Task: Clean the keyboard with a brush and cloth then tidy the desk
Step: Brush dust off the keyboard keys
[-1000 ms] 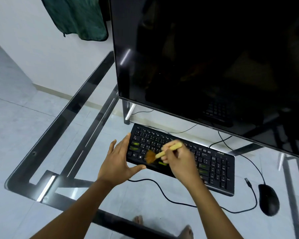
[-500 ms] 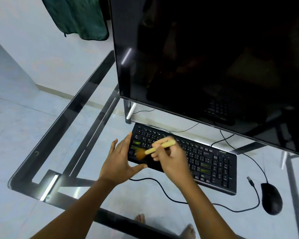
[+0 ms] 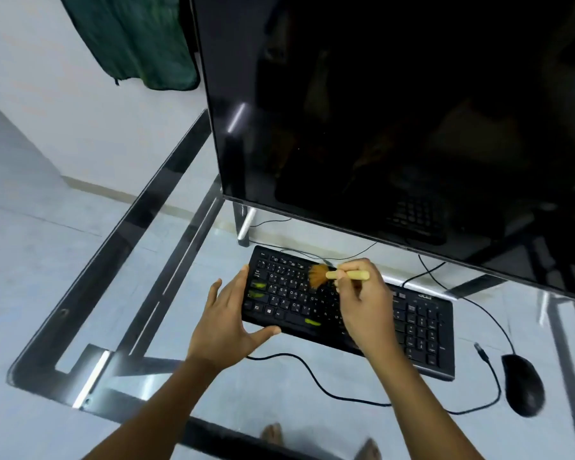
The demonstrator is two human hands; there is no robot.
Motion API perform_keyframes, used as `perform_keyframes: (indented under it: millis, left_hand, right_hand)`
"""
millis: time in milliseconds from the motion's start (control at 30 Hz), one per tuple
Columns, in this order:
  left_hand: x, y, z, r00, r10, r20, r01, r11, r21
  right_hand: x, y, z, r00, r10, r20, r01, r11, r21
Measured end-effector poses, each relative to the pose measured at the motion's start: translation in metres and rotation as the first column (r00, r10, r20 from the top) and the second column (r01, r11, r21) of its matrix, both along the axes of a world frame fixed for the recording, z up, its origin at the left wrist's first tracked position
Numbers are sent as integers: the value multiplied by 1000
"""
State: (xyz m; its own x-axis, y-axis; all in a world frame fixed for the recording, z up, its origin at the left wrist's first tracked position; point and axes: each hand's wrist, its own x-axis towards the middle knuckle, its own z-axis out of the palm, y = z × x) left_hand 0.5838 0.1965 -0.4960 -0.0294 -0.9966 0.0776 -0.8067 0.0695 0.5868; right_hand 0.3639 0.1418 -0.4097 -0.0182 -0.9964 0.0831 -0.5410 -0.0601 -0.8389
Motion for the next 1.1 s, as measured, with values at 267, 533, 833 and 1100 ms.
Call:
perform_keyframes:
  millis: [267, 533, 833, 1100]
  left_hand:
    - [0, 0, -2, 1000, -15, 22, 15, 1000, 11]
    - [-1, -1, -2, 1000, -9, 9, 9, 1000, 12]
    - [-9, -1, 7, 997, 54, 52, -54, 999, -7]
    - [-62, -16, 28, 948, -214, 237, 203, 977, 69]
  right_hand:
    - [-11, 5, -9, 999, -26, -21, 23, 993, -112]
    - [-17, -5, -8, 969, -204, 140, 195, 978, 75]
    - [-44, -8, -12, 972, -184, 144, 165, 977, 133]
    - [-57, 8, -20, 962, -166, 215, 124, 973, 197]
